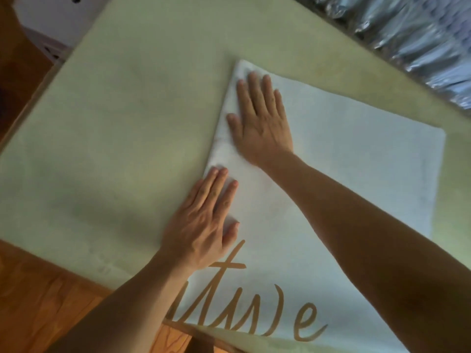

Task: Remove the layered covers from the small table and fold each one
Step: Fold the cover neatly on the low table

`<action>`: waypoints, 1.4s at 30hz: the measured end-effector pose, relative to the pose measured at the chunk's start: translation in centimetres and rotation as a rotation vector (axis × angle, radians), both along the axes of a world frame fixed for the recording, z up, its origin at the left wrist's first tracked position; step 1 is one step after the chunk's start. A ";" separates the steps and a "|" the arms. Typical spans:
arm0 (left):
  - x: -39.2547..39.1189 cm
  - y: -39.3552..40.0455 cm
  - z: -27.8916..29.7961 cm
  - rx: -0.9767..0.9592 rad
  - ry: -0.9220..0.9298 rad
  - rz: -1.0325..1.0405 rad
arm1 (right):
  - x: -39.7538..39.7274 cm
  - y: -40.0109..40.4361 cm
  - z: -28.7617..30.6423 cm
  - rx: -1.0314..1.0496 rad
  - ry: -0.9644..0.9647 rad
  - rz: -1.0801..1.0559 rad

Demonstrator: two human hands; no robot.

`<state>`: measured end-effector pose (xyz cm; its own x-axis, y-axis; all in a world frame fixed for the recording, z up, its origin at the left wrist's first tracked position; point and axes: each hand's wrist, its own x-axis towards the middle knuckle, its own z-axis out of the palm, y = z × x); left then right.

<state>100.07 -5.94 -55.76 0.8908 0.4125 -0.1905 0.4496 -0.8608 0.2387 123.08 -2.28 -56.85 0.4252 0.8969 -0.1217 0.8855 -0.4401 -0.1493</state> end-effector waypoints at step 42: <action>0.2 -0.7 -0.9 0.153 -0.001 -0.025 | -3.8 -35.5 1.9 -0.178 0.045 -0.449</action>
